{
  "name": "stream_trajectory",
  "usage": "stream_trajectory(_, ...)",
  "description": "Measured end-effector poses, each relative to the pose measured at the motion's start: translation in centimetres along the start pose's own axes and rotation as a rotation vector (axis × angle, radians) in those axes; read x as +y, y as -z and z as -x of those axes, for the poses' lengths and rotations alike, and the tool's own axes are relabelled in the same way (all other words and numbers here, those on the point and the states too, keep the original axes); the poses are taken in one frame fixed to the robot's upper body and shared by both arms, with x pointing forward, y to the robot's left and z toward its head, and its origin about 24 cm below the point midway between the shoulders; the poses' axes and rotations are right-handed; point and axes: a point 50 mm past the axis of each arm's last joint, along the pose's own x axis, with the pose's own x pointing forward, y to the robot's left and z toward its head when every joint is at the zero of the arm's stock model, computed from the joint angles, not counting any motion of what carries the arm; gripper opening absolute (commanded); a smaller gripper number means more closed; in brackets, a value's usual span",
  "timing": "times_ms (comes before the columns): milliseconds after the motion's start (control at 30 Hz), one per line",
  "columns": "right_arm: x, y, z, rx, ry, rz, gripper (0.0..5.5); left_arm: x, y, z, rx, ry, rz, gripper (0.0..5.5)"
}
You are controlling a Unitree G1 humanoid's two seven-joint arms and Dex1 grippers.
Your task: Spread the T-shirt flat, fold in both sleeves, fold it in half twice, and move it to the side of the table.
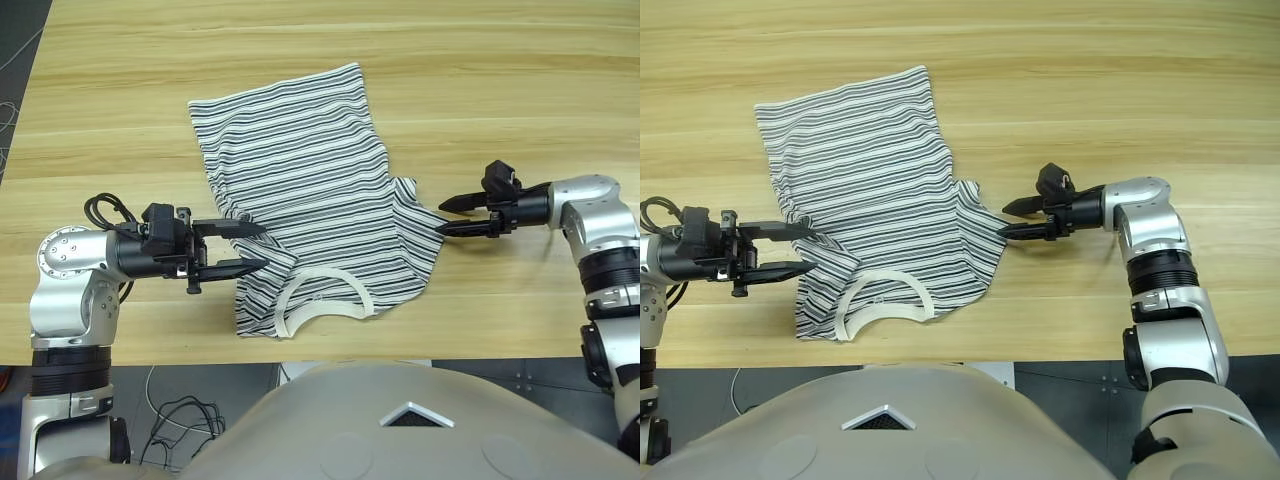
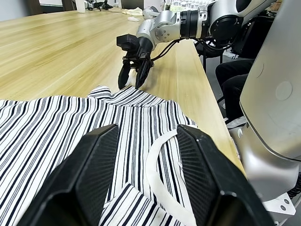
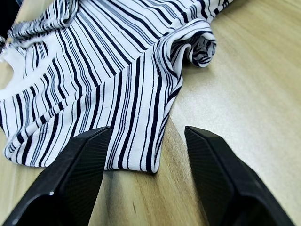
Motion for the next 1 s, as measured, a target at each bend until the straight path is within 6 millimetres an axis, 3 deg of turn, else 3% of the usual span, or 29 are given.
stream_trajectory(500, 1.2, 0.5, -0.4, 0.036, -0.061, 0.029, 0.13, 0.0, 0.2, 0.0, 0.012, -0.005, -0.015, 2.33)
stream_trajectory(767, 1.2, 0.1, -0.5, 0.032, -0.040, 0.047, 0.13, 0.1, 0.4, 0.0, 0.020, -0.009, -0.016, 2.33)
stream_trajectory(1000, 2.5, -2.7, -0.5, 0.005, -0.058, 0.204, 0.13, 0.2, 0.3, 0.0, 0.019, -0.010, -0.019, 2.33)
